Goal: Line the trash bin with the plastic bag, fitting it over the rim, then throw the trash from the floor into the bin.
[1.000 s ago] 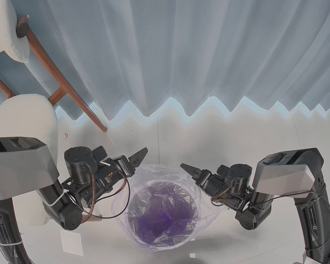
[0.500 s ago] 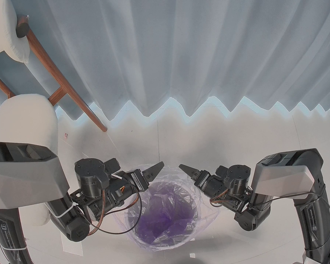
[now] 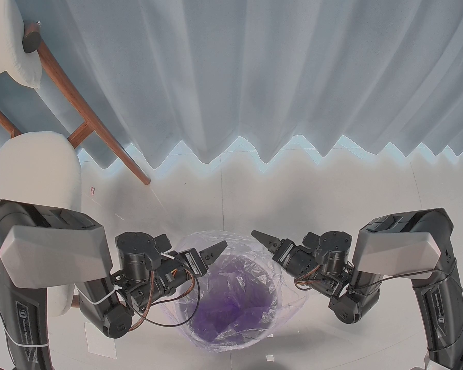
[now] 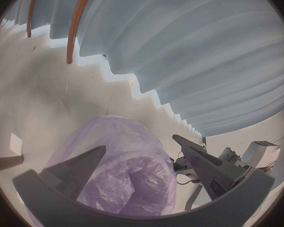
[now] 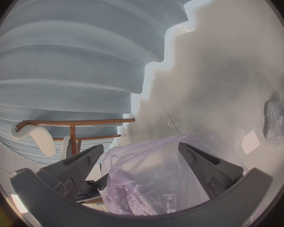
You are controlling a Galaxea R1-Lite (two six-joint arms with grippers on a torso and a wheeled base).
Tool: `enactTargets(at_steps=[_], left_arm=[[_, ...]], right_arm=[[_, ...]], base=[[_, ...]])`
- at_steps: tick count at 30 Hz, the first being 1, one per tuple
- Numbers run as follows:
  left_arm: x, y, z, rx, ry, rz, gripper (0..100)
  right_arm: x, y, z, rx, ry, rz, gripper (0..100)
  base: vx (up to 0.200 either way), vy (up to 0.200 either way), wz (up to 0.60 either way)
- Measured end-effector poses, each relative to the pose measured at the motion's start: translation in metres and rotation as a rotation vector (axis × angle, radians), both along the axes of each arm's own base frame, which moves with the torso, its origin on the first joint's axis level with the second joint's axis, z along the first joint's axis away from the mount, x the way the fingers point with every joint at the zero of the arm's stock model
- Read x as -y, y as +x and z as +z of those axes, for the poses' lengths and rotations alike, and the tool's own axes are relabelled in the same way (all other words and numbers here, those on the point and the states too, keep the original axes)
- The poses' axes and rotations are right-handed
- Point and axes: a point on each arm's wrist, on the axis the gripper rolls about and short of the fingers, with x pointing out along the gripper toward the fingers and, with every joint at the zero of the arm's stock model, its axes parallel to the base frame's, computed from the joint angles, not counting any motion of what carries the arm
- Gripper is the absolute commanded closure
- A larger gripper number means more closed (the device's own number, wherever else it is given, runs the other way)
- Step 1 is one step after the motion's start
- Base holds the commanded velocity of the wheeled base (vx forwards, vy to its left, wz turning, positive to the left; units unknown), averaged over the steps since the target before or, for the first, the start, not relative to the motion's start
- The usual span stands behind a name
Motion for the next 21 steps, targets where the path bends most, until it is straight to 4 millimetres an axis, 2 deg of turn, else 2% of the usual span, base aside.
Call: enactTargets(at_steps=[21], left_arm=[[-0.015,0.02,-0.034,-0.061,0.037,0.055,0]], right_arm=[[0.0,0.0,-0.001,-0.002,-0.001,0.0,0]], base=[[0.0,0.0,0.0]])
